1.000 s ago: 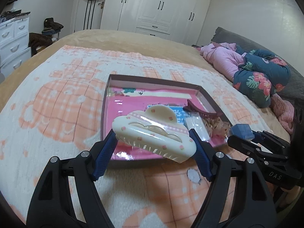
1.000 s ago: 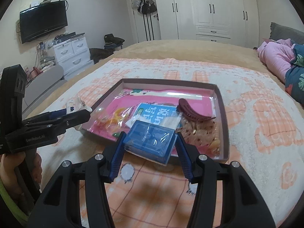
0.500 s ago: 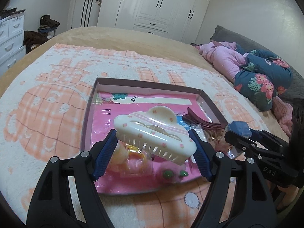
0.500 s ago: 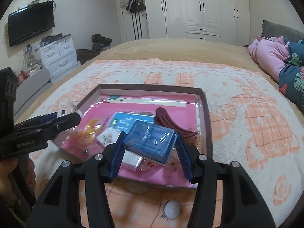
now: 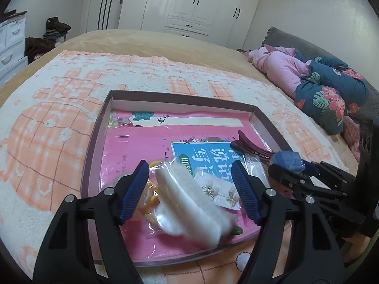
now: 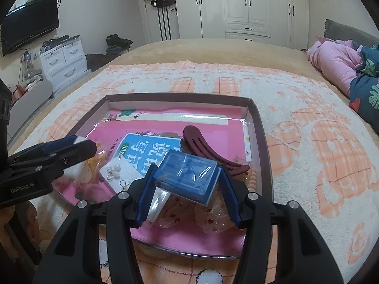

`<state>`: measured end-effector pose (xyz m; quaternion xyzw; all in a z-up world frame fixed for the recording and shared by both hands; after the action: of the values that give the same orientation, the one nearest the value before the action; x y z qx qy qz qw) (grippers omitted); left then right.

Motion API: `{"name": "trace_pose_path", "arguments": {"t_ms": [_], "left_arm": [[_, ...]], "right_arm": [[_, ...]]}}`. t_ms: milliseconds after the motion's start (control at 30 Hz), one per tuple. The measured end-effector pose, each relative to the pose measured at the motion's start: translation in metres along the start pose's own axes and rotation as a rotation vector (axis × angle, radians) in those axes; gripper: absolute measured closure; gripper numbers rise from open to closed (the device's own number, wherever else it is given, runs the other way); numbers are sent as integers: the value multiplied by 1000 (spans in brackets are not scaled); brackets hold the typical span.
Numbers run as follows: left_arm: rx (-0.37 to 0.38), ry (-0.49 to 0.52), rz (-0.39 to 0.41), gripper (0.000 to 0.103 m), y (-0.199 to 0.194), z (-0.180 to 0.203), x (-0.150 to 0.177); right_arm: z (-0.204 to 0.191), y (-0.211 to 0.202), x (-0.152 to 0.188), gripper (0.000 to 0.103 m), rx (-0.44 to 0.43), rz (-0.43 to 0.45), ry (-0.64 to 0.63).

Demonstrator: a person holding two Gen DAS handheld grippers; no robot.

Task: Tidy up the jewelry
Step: 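Carry the white clip into the tray with left tool while right tool carries the box, then open both tools in the tray and withdraw them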

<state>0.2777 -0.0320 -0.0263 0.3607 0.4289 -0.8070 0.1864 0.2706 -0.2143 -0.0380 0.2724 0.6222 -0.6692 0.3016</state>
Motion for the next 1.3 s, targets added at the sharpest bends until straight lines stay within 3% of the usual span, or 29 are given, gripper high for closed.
{"name": "trace_pose_path", "arguments": {"t_ms": [600, 667, 1100, 1300], "left_arm": [[-8, 4, 11, 40, 0, -3, -1], [-8, 4, 11, 40, -1, -3, 0], [-19, -1, 9, 40, -12, 2, 2], [-30, 2, 9, 32, -19, 6, 2]], "right_arm": [[-13, 0, 12, 51, -33, -25, -24], [-13, -2, 13, 46, -36, -24, -19], [-5, -19, 20, 40, -27, -14, -4], [0, -26, 19, 38, -17, -6, 5]]}}
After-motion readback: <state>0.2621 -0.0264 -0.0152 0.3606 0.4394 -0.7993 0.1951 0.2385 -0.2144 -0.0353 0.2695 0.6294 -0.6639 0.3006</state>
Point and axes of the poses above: each gripper's, at about its wrist camera, not at the fingertips, and y roughly the way its jaws point, z to its right, x to its underside, the point moved 2 cm from there along y, roughly the way its jaws point, and after that the axes turned 13 degrees about x, right-handed, at the moved point
